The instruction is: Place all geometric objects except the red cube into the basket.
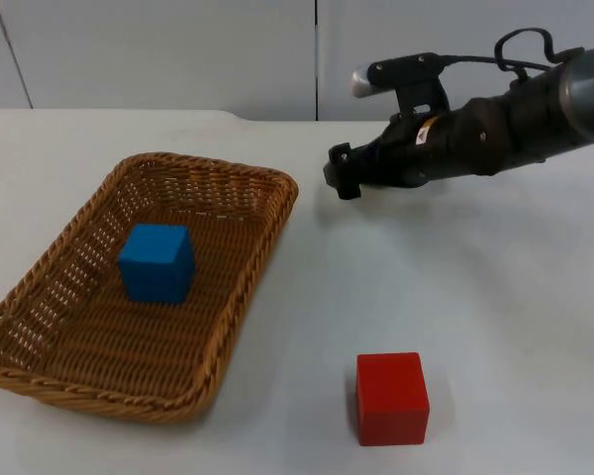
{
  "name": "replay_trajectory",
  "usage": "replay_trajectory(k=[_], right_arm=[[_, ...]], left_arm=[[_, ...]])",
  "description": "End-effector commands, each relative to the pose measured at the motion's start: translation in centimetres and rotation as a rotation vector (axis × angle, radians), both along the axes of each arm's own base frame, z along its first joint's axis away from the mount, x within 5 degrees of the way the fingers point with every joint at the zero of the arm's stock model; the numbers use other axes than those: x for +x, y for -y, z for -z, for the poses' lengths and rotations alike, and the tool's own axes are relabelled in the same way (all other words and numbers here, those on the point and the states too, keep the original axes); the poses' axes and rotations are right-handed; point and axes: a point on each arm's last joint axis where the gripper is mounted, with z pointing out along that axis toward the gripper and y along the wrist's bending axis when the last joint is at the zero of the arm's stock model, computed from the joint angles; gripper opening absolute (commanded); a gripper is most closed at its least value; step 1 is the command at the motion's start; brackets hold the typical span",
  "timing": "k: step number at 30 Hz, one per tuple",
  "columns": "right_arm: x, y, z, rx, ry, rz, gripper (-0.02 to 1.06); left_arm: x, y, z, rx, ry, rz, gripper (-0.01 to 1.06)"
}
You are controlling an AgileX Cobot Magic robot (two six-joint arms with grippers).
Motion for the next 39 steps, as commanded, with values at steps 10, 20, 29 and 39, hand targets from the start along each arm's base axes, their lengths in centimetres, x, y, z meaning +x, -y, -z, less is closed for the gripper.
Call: replay_trajectory(k=[10,20,29,39], right_arm=[[0.0,-0.4,2.3,0.005,-0.005,-0.015,0.93],[0.3,-0.6,1.7,0.037,0.051,-0.015,0.03],[0.3,-0.6,-1.9,0.023,0.051,-0.015,0.00],[-3.1,0.2,-13.0,-0.099,-0.139,-0.018,0.00]], left_arm=[[-0.1,-0.1,-0.1,-0.004,0.000,-0.010,1.04],[-0.1,-0.1,-0.1,-0.004,0.000,-0.010,1.04],[-0.1,-0.1,-0.1,-0.004,0.000,-0.010,1.04],[-0.1,-0.1,-0.1,-0.003,-0.001,-0.010,1.04]])
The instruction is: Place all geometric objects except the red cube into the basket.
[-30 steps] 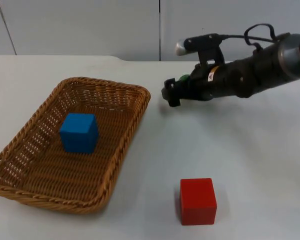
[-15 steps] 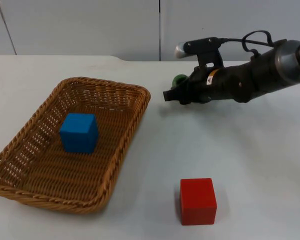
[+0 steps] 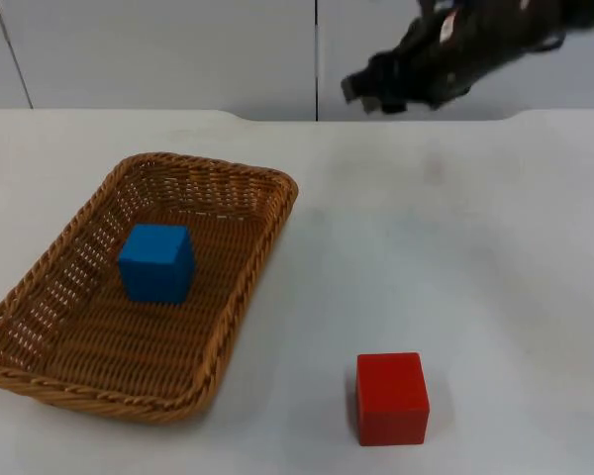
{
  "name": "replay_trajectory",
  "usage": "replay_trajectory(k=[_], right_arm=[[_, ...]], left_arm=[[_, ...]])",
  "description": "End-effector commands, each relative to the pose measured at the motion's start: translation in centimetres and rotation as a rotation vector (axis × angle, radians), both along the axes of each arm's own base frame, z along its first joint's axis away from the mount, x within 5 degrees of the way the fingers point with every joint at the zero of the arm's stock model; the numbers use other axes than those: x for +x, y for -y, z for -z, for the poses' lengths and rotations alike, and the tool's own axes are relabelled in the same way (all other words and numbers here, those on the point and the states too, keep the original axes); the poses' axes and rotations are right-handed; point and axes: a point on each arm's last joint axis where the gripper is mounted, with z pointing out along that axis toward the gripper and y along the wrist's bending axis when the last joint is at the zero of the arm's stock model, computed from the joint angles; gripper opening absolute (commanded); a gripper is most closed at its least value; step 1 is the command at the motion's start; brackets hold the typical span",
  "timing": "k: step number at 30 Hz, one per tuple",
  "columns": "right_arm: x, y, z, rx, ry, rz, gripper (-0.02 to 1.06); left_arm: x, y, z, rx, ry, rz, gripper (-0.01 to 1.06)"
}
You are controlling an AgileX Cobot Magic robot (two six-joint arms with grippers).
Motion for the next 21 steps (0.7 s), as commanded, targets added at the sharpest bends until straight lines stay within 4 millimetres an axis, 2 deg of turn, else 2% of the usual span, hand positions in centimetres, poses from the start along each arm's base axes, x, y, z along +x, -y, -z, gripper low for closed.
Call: replay_trajectory(k=[1,3,4,6,7,8,9,11,13,14,17,19,21], right_arm=[[-1.5,-0.4,-2.1,-0.042,-0.046,-0.030,0.00],[-3.5,-0.8,-4.9,-0.061,-0.052,-0.064,0.00],[-3.5,-0.8,-4.9,-0.061,-0.052,-0.064,0.00],[-6.1,-1.5,-7.4,-0.050,-0.042,-0.099,0.00],[-8.4,-2.1,-8.8,-0.043,-0.041,-0.134,0.00],[-10.1,-2.5,-9.2,-0.034,-0.049,-0.160,0.00],[-10.1,-2.5,-9.2,-0.034,-0.049,-0.160,0.00],[-13.2,-3.5,-9.2,-0.012,-0.056,-0.214,0.00],[-15.6,-5.2,-8.4,0.005,-0.032,-0.283,0.00],[-15.6,-5.2,-8.4,0.005,-0.032,-0.283,0.00],[-16.6,-7.4,-6.2,-0.003,-0.042,-0.343,0.00],[-16.5,-8.0,-5.6,-0.004,-0.058,-0.345,0.00],[-15.2,-9.4,-4.1,-0.001,-0.081,-0.338,0.00]], left_arm=[[0.0,-0.2,-0.1,0.004,0.003,-0.010,1.04],[0.0,-0.2,-0.1,0.004,0.003,-0.010,1.04],[0.0,-0.2,-0.1,0.004,0.003,-0.010,1.04],[0.0,-0.2,-0.1,0.004,0.003,-0.010,1.04],[0.0,-0.1,-0.1,-0.003,0.004,-0.009,1.04],[0.0,-0.1,-0.1,-0.002,0.004,-0.008,1.04],[0.0,-0.1,-0.1,-0.002,0.004,-0.008,1.04],[-0.1,-0.1,-0.2,-0.005,0.006,-0.007,1.04],[-0.1,0.0,-0.1,-0.013,0.006,-0.006,1.04],[-0.1,0.0,-0.1,-0.013,0.006,-0.006,1.04],[-0.1,0.1,-0.1,-0.039,0.004,-0.003,1.04],[-0.1,0.1,0.0,-0.044,-0.002,-0.003,1.04],[-0.2,0.1,0.1,-0.050,-0.019,-0.004,1.04]])
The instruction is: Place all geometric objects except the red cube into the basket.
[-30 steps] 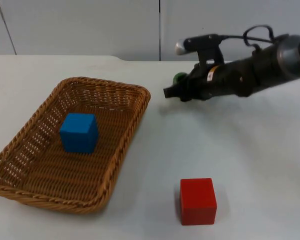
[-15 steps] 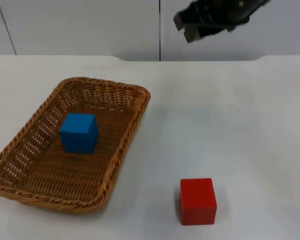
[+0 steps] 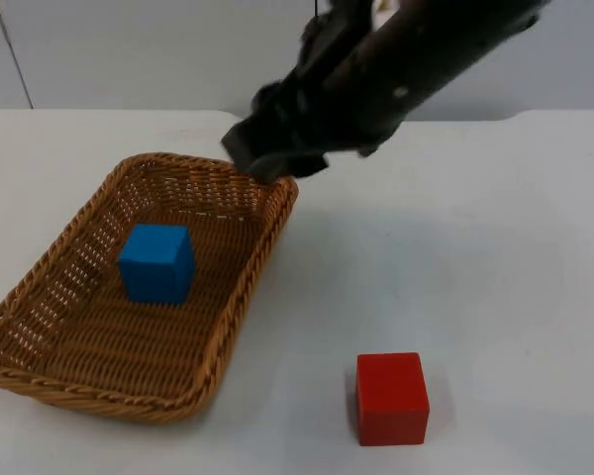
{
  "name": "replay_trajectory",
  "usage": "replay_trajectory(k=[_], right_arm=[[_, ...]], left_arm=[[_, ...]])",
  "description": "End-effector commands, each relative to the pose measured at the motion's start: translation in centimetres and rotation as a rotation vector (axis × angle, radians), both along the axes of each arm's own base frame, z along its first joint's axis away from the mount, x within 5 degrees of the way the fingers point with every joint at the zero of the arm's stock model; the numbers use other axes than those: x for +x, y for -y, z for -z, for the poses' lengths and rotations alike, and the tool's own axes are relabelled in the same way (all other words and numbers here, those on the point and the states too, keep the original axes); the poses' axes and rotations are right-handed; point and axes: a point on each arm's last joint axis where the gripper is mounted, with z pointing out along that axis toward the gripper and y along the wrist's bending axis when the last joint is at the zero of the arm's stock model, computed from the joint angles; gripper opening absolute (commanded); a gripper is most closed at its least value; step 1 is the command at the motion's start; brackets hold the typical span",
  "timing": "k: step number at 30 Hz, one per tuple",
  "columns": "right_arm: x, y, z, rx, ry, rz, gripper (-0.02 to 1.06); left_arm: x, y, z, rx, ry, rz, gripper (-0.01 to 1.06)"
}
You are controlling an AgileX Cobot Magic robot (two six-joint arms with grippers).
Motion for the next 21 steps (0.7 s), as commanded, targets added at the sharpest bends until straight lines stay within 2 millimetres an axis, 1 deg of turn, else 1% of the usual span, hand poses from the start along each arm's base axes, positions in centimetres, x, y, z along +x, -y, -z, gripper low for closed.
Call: replay_trajectory(k=[1,2,3,5,6,7,12,17,18,20,21], right_arm=[[1.1,-1.3,0.7,0.021,0.010,0.001,0.00],[1.8,-1.9,1.1,0.018,0.012,-0.002,0.00],[1.8,-1.9,1.1,0.018,0.012,-0.002,0.00],[3.1,-3.2,2.3,0.002,0.023,-0.024,0.00],[3.8,-3.9,2.4,0.006,0.036,-0.030,0.00],[3.8,-3.9,2.4,0.006,0.036,-0.030,0.00],[7.1,-7.1,5.1,0.011,0.036,-0.030,0.00],[8.0,-7.9,6.0,0.036,0.029,-0.005,0.01],[8.2,-8.1,6.3,0.046,0.033,0.004,0.05],[8.4,-8.3,6.9,0.045,0.031,0.004,0.19],[8.4,-8.4,7.4,0.043,0.029,0.004,0.36]], left_arm=[[-0.1,0.0,-0.1,-0.023,-0.003,-0.006,1.04],[-0.1,0.0,-0.1,-0.021,-0.003,-0.006,1.04],[-0.1,0.0,-0.1,-0.021,-0.003,-0.006,1.04],[-0.1,0.0,-0.1,-0.021,-0.001,-0.006,1.04],[-0.1,0.0,-0.1,-0.021,-0.001,-0.006,1.04],[-0.1,0.0,-0.1,-0.021,-0.001,-0.006,1.04],[-0.1,0.0,-0.1,-0.014,-0.001,-0.007,1.04],[-0.1,0.0,-0.1,-0.012,-0.001,-0.007,1.04],[-0.1,0.0,-0.1,-0.012,-0.001,-0.007,1.04],[-0.1,-0.1,-0.1,-0.008,-0.002,-0.008,1.04],[-0.1,-0.1,-0.1,-0.009,-0.006,-0.008,1.04]])
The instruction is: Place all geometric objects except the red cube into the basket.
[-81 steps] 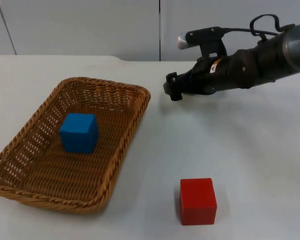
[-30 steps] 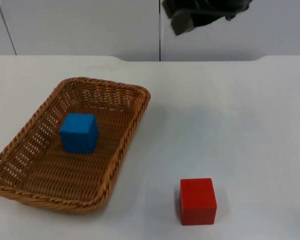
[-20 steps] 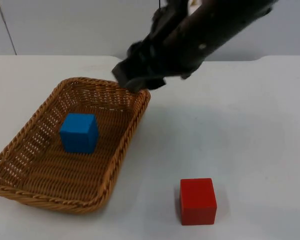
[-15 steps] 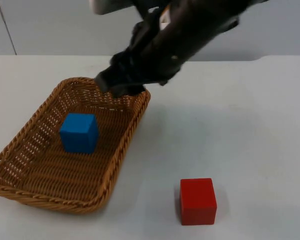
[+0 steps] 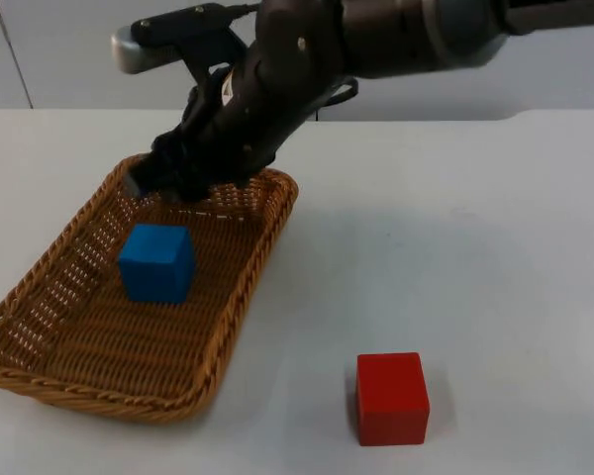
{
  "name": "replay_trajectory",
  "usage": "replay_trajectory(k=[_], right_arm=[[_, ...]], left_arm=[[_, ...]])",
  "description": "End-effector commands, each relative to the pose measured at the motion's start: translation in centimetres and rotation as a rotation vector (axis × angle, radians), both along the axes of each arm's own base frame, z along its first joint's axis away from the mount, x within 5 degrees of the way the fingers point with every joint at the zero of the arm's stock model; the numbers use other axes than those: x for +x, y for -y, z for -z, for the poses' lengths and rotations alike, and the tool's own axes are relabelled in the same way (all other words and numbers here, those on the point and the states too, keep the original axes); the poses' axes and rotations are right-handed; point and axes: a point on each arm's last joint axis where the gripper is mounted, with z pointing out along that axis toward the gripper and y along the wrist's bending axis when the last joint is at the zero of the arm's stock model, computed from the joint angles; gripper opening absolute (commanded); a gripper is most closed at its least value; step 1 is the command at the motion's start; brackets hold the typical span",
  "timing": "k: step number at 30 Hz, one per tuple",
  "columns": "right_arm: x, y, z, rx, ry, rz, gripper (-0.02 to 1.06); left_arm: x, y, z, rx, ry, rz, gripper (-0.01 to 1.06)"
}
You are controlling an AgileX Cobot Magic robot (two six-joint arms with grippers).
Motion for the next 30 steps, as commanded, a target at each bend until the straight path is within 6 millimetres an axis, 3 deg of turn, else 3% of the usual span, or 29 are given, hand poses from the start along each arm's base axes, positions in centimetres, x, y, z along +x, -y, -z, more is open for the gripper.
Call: replay_trajectory(k=[1,3,5,7,12,15,16,18,19,21,23,24,27,30], right_arm=[[0.1,-0.4,0.1,0.019,0.013,0.001,0.36],[0.1,-0.3,0.2,0.011,0.005,0.001,0.64],[0.1,-0.3,0.0,0.011,0.009,-0.002,0.99],[0.0,-0.3,-0.3,0.010,0.012,-0.005,1.05],[-0.6,0.3,-3.8,-0.004,0.039,-0.034,1.04],[-2.1,1.8,-9.8,-0.018,0.070,-0.066,1.04],[-2.1,1.8,-9.8,-0.018,0.070,-0.066,1.04],[-3.6,3.2,-14.5,0.002,0.101,-0.071,1.04],[-3.6,3.2,-14.5,0.002,0.101,-0.071,1.04],[-5.7,5.2,-19.9,0.057,0.173,-0.074,1.04],[-7.6,7.1,-23.6,0.115,0.238,-0.070,1.04],[-7.6,7.1,-23.6,0.115,0.238,-0.070,1.04],[-10.5,10.2,-26.7,0.129,0.310,-0.061,1.04],[-12.2,12.0,-26.6,0.123,0.334,-0.054,1.04]], left_arm=[[-0.1,-0.1,-0.1,-0.004,0.003,-0.008,1.04],[-0.1,-0.1,-0.1,-0.005,-0.006,-0.008,1.04],[-0.2,-0.1,0.0,-0.005,-0.011,-0.009,1.04],[-0.2,-0.1,0.0,-0.005,-0.011,-0.009,1.04],[-0.2,-0.1,0.0,-0.005,-0.011,-0.009,1.04],[-0.2,-0.1,0.0,-0.005,-0.011,-0.009,1.04],[-0.2,-0.1,0.0,-0.005,-0.011,-0.009,1.04],[-0.2,-0.1,0.0,-0.005,-0.011,-0.009,1.04],[-0.2,-0.1,0.0,-0.005,-0.011,-0.009,1.04],[-0.2,-0.1,0.0,-0.005,-0.011,-0.009,1.04],[-0.2,-0.1,0.0,-0.005,-0.011,-0.009,1.04],[-0.2,-0.1,0.0,-0.005,-0.011,-0.009,1.04],[-0.1,-0.1,0.0,-0.005,-0.009,-0.009,1.04],[-0.1,-0.1,-0.1,-0.005,-0.007,-0.008,1.04]])
